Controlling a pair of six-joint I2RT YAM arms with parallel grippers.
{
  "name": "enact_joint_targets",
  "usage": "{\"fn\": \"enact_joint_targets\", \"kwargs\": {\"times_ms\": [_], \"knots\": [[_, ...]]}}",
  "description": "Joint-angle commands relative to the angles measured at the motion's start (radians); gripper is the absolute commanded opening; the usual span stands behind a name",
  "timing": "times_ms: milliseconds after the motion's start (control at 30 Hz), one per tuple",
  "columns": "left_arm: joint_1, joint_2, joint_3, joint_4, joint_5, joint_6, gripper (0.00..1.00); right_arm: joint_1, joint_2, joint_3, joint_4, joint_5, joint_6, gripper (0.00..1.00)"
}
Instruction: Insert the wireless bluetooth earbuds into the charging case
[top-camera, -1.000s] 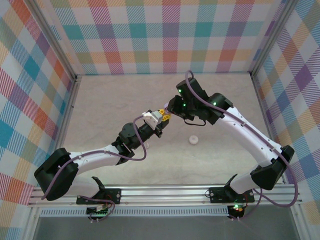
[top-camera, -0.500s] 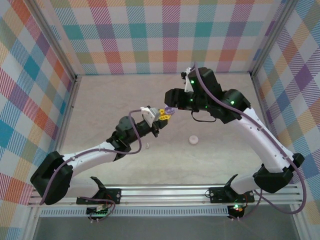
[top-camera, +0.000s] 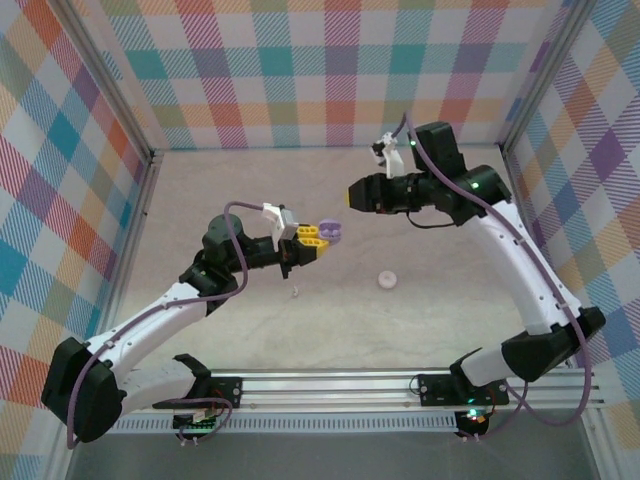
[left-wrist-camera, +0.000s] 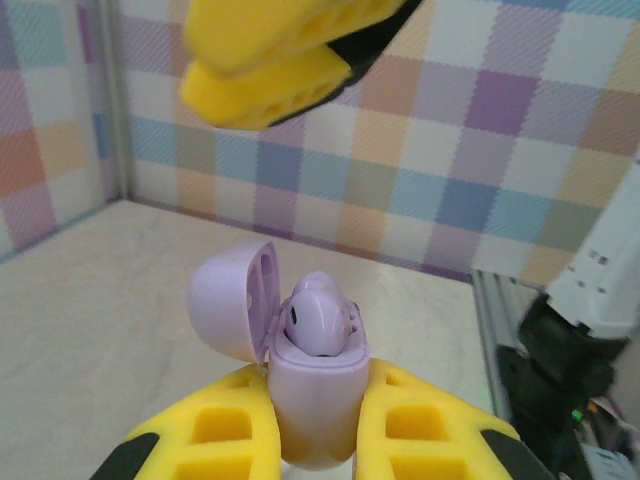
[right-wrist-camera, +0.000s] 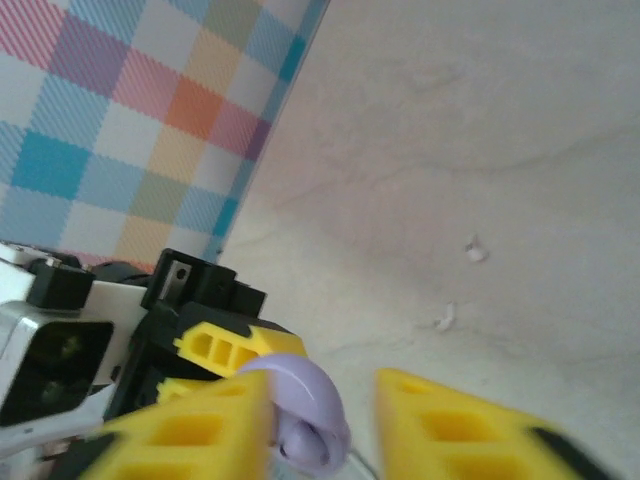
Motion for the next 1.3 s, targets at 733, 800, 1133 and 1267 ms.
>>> {"fn": "enact_joint_targets", "kwargs": {"times_ms": [733,800,1133,1267], "knots": [[0.003,0.03,0.039,-0.005,0.007,-0.03,0.0,0.027,0.066,-0.093,0.005,-0.246,-0.011,0.11],[0.003,0.029,0.039,-0.018,-0.013,-0.028,0.0,0.028,0.059,-0.094,-0.004,-0.257,-0.011,0.11],[0.003,0.03,0.026,-0.035,-0.1,-0.038,0.0,0.028,-0.016,-0.092,0.021,-0.318,0.023,0.13],[0.004,0.024,0.032,-0.062,-0.099,-0.039,0.0,0.019,-0.08,-0.122,0.016,-0.241,-0.029,0.37]]}}
